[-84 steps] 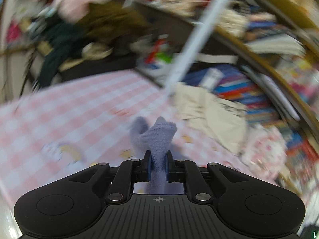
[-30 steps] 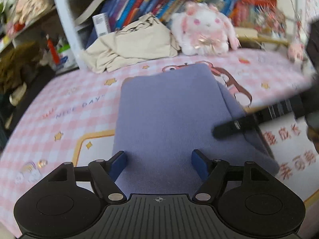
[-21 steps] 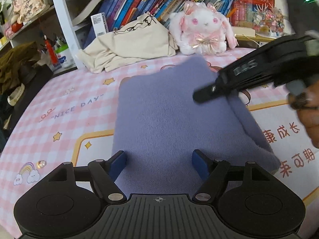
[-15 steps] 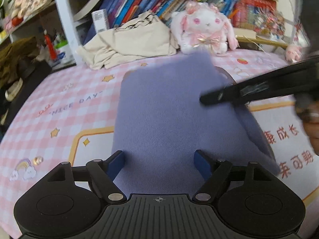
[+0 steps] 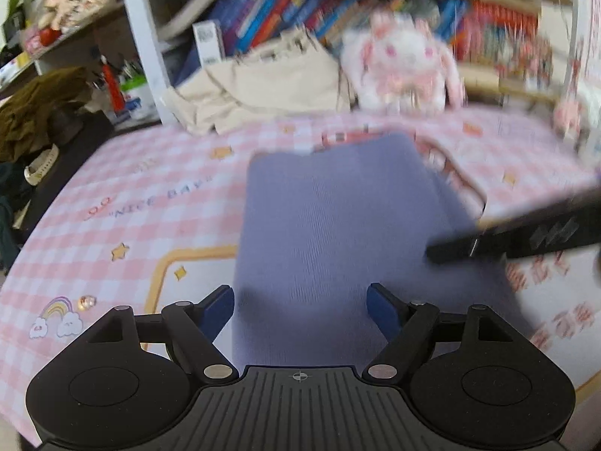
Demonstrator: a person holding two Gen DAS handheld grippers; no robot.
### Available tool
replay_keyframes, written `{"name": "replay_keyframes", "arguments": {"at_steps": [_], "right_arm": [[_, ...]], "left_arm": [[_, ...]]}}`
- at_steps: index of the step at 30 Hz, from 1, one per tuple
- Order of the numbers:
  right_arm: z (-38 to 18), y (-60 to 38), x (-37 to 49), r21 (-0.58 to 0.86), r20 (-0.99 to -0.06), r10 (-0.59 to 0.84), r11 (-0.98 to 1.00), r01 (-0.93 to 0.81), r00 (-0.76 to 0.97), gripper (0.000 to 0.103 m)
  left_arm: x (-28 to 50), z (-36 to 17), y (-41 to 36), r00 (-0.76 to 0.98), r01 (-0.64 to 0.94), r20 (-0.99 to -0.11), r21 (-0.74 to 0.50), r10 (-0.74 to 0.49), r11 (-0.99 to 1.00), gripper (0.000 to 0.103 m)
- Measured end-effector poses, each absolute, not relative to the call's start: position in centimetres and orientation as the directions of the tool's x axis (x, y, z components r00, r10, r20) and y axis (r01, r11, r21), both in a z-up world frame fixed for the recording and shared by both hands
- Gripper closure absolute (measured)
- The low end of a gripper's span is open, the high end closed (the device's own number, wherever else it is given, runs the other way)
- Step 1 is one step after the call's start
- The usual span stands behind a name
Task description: Fold clothes
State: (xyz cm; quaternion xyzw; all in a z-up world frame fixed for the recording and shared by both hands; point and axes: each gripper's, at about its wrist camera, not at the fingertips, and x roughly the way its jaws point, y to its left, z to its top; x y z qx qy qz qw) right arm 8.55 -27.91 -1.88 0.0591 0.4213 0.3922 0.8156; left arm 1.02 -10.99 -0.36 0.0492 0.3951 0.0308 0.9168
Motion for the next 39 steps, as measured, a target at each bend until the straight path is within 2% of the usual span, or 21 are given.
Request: {"name": "replay_keyframes", "arguments": {"at_steps": [3,5,9,11,13,15,16,17,21,24,28,33,36,39], "right_arm": [[-0.6,-27.4,6.8,0.323,-0.621,0.676,0.682,-0.657,0.397,0.087],[-1.8,-27.1,6.9,0.286,-0.669,0.627,0.712,-0.641,0.399,0.087],[-3.1,-28.1,8.2,0.379,-0.682,0.631,0.737,-0.559,0.369,0.083],[-2.7,-28.7,8.3,0.401,-0.677,0.632,0.746,-0.531,0.377,0.071],[-2.4,-29.5,8.3,0.428,-0.664,0.639,0.750,-0.504,0.388,0.052],[-2.3,-30.1,8.3,0.456,-0.665,0.639,0.757,-0.468,0.387,0.039],[-2.3,-30.4,8.2,0.459,-0.675,0.629,0.768,-0.448,0.387,0.028],[-2.3,-30.7,8.2,0.458,-0.686,0.616,0.779,-0.428,0.388,0.026],[-3.1,-31.6,8.4,0.484,-0.725,0.588,0.805,-0.344,0.359,0.024],[-3.7,-32.0,8.3,0.537,-0.717,0.606,0.795,-0.281,0.344,0.025],[-3.8,-31.5,8.2,0.567,-0.711,0.610,0.792,-0.228,0.351,0.031],[-4.3,-30.4,8.4,0.582,-0.719,0.588,0.801,-0.142,0.370,0.043],[-5.0,-30.1,8.6,0.625,-0.700,0.599,0.777,-0.073,0.388,0.046],[-5.2,-29.7,8.5,0.638,-0.693,0.588,0.770,-0.026,0.417,0.052]], "left_arm": [[1.4,-0.8,-10.8,0.672,-0.020,-0.736,0.088,0.078,0.996,0.022],[1.4,-0.9,-10.6,0.666,-0.022,-0.743,0.077,0.072,0.997,0.021],[1.3,-0.4,-10.5,0.658,-0.017,-0.751,0.072,0.066,0.997,0.021],[1.0,0.0,-10.2,0.664,-0.025,-0.745,0.069,0.068,0.997,0.021],[0.9,0.4,-9.5,0.662,-0.038,-0.747,0.052,0.064,0.998,0.020],[0.8,0.8,-8.5,0.663,-0.061,-0.747,0.011,0.048,0.998,0.019],[0.7,1.0,-8.0,0.664,-0.073,-0.746,-0.016,0.037,0.997,0.019],[0.8,1.1,-7.4,0.666,-0.087,-0.745,-0.051,0.020,0.995,0.019],[1.7,0.5,-4.8,0.657,-0.123,-0.751,-0.197,-0.069,0.973,0.017],[3.0,-0.7,-3.1,0.635,-0.137,-0.758,-0.301,-0.150,0.944,0.018],[4.3,-1.9,-0.9,0.618,-0.160,-0.743,-0.440,-0.258,0.884,0.020],[6.3,-3.0,0.9,0.584,-0.135,-0.727,-0.524,-0.360,0.841,0.021],[7.2,-3.7,1.5,0.566,-0.124,-0.705,-0.585,-0.427,0.802,0.029],[7.8,-4.5,1.9,0.543,-0.127,-0.690,-0.631,-0.479,0.765,0.031]]}}
